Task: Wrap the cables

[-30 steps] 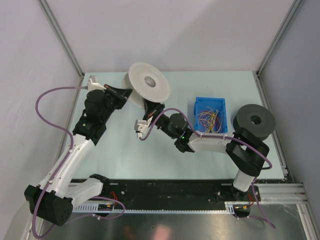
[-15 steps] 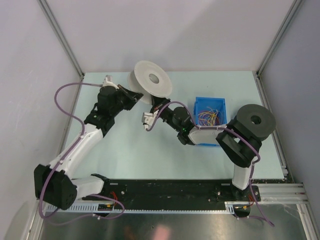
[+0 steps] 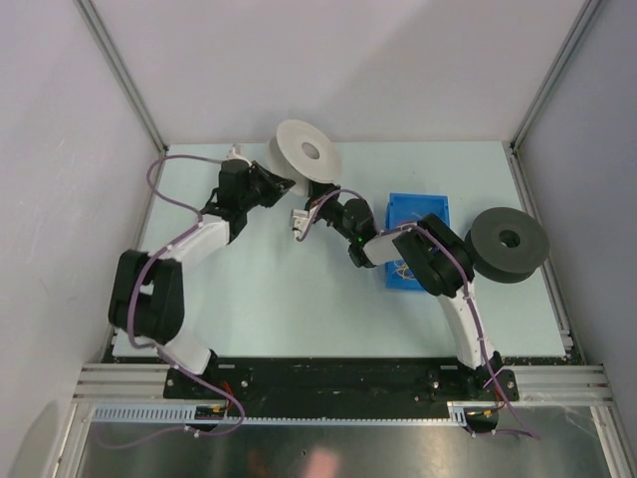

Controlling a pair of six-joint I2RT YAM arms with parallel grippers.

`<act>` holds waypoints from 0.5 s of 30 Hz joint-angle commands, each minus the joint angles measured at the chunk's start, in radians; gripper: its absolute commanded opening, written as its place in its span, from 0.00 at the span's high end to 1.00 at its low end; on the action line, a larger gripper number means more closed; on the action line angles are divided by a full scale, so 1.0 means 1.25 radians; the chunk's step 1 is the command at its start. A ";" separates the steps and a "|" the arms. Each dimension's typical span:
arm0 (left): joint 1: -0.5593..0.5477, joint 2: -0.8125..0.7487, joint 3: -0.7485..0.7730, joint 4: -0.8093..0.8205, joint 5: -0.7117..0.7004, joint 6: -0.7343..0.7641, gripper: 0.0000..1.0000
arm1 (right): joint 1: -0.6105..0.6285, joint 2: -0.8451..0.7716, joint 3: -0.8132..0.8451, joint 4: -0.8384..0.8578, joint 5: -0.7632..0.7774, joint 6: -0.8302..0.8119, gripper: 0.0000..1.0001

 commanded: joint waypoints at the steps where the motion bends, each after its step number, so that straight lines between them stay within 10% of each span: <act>1: -0.001 0.087 0.054 0.104 0.159 0.016 1.00 | -0.031 0.069 0.109 0.122 -0.030 -0.058 1.00; 15: 0.056 0.433 0.268 0.175 0.282 -0.006 1.00 | -0.094 0.300 0.396 -0.027 -0.034 -0.151 1.00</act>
